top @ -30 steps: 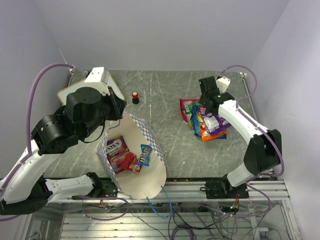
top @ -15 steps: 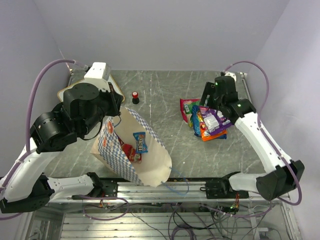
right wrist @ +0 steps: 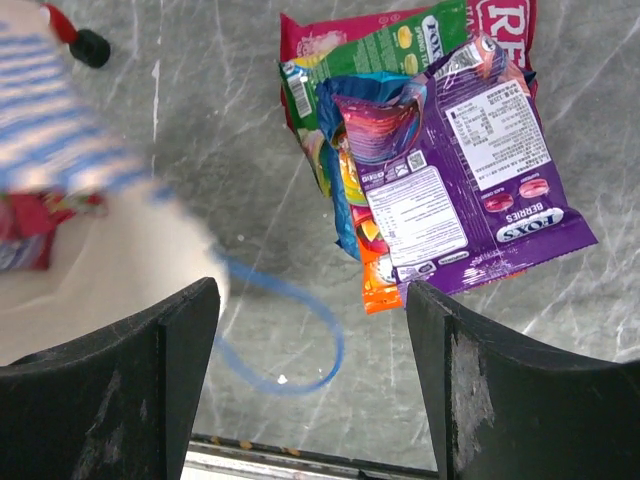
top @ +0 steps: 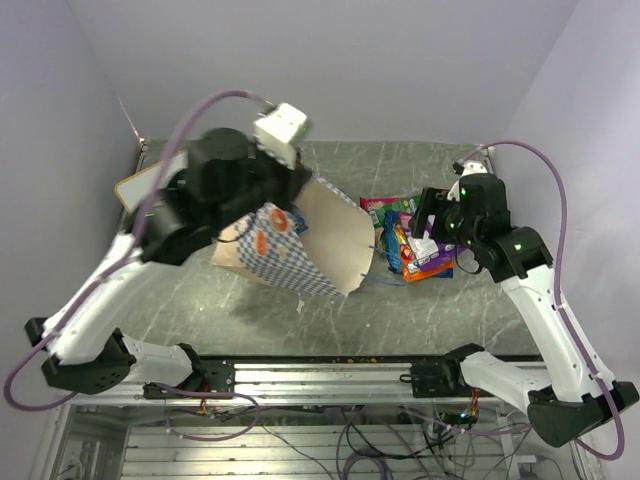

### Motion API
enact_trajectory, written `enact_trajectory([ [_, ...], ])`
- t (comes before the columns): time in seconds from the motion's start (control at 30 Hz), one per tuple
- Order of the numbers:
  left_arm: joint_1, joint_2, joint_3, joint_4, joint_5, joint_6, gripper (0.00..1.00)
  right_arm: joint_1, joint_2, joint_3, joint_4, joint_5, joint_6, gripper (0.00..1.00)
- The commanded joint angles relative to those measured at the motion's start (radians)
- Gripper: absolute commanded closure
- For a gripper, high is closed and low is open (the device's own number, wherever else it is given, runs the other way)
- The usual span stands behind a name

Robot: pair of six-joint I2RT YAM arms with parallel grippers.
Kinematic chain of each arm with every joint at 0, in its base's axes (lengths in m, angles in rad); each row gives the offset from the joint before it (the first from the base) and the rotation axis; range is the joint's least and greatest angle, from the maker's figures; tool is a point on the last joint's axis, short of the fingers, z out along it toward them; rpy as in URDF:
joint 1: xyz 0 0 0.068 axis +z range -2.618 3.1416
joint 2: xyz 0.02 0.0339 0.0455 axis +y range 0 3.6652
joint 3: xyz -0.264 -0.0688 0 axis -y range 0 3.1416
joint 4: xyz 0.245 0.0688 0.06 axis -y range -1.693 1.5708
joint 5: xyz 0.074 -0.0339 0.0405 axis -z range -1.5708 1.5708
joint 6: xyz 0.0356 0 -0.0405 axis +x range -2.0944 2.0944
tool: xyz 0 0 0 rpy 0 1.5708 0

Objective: Take the snacks out of the paper bag
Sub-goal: Adjust the paper bag at the center of the board.

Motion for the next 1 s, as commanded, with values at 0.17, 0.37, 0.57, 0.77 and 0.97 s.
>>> enact_trajectory([
  [0.17, -0.161, 0.096, -0.441, 0.436, 0.44, -0.449, 0.93, 0.047, -0.093, -0.092, 0.135, -0.093, -0.212, 0.22],
  [0.37, -0.214, 0.054, -0.557, 0.574, 0.361, -0.591, 0.93, 0.171, -0.265, -0.242, 0.249, -0.219, -0.389, 0.22],
  [0.57, -0.219, -0.064, -0.605, 0.478, 0.22, -0.627, 0.93, 0.224, -0.43, -0.356, 0.346, -0.431, -0.557, 0.23],
  [0.77, -0.219, -0.286, -0.691, 0.401, 0.062, -0.634, 0.93, 0.253, -0.476, -0.415, 0.39, -0.48, -0.711, 0.23],
  [0.97, -0.219, -0.343, -0.661, 0.297, 0.023, -0.596, 0.93, 0.322, -0.422, -0.423, 0.4, -0.814, -0.906, 0.37],
])
